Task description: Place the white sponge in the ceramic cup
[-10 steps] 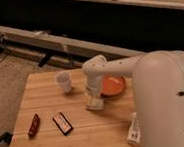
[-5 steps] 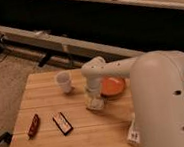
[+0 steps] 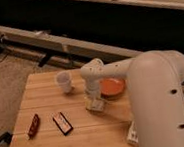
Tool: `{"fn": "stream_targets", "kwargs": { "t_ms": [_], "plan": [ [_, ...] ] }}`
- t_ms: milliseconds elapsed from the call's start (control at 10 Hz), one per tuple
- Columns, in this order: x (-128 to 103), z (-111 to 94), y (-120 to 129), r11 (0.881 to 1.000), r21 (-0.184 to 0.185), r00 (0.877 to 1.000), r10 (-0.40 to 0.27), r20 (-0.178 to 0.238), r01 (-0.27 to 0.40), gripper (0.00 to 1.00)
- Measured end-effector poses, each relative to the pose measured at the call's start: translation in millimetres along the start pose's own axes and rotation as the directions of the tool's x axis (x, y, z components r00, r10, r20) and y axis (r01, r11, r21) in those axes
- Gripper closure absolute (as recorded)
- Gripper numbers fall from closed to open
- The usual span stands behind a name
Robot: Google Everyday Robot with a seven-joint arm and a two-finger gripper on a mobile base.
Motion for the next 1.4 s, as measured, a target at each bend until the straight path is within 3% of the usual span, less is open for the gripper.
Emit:
{"fn": "stream_targets", "kwargs": {
  "t_ms": [300,600,700,900,1200,1400],
  "plan": [
    [2,7,3,0.999,0.031,0.999,-0.006,-0.040,0.008,0.42],
    [-4,1,4,0.998,0.055,0.998,0.011,-0.057,-0.008,0.70],
    [-8,-13,4,0.998,0.060,0.999,0.019,-0.039,-0.016,0.83],
    [-14,-34,5,0.998,0.057,1.000,0.029,-0.002,-0.029,0.99],
    [-31,-80,9,0.999,0.048,0.995,0.014,0.100,-0.019,1.00],
    [-50,-120,14,0.999,0.044,0.981,-0.016,0.192,0.008,1.00]
  ]
}}
